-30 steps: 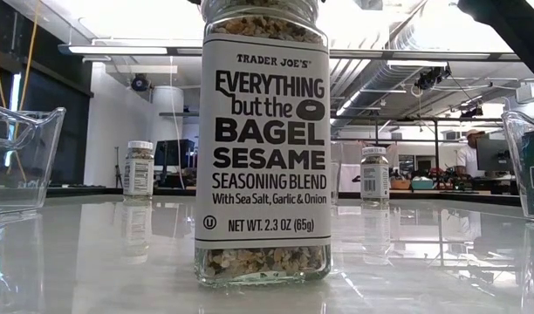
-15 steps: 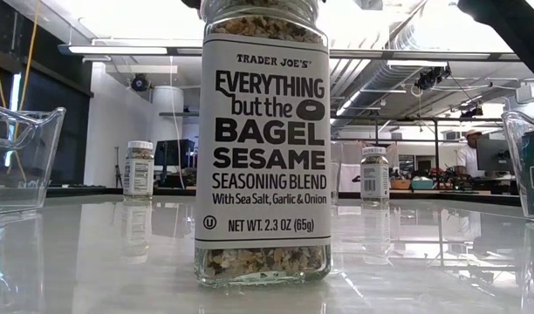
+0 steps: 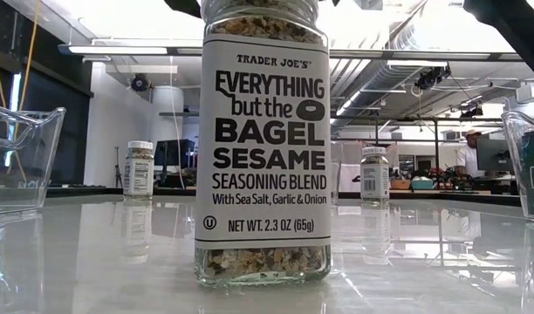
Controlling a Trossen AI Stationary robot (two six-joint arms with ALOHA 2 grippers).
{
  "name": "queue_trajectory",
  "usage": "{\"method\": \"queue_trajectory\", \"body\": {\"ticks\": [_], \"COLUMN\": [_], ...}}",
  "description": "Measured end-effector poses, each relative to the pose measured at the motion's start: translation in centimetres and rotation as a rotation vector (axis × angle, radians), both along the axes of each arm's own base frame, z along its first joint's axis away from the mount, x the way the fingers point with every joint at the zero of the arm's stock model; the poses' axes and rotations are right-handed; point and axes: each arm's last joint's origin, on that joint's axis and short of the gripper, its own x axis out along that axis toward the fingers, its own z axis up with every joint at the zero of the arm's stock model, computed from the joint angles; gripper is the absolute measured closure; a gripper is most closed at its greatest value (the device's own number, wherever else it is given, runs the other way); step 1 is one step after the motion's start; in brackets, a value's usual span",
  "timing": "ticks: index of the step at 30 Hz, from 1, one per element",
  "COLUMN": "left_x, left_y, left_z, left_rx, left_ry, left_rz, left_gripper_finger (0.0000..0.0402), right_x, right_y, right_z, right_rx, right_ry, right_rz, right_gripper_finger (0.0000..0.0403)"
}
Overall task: Sort spices by type
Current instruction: Put the gold spice bottle into the top transparent bin
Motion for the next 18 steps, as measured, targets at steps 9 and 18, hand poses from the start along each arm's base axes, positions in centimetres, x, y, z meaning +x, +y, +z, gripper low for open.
{"method": "queue_trajectory", "body": {"ticks": [9, 18], "left_x": [-3.0, -2.7], "left_y": [0.9, 2.3], "left_z": [-1.0, -5.1], "left_rx": [-0.394, -0.664], "left_ry": [-0.472, -1.031], "left_rz": [-0.143, -0.403], "left_gripper_finger": [0.0021, 0.0021], "right_x": [-1.4, -1.6], "right_y": [-1.1, -0.3], "right_z": [0.0, 0.1], "right_rx": [-0.011, -0.089], "right_ry": [0.033, 0.037], "right_rz": [0.012, 0.049], "right_gripper_finger": [0.0149, 0.0149]}}
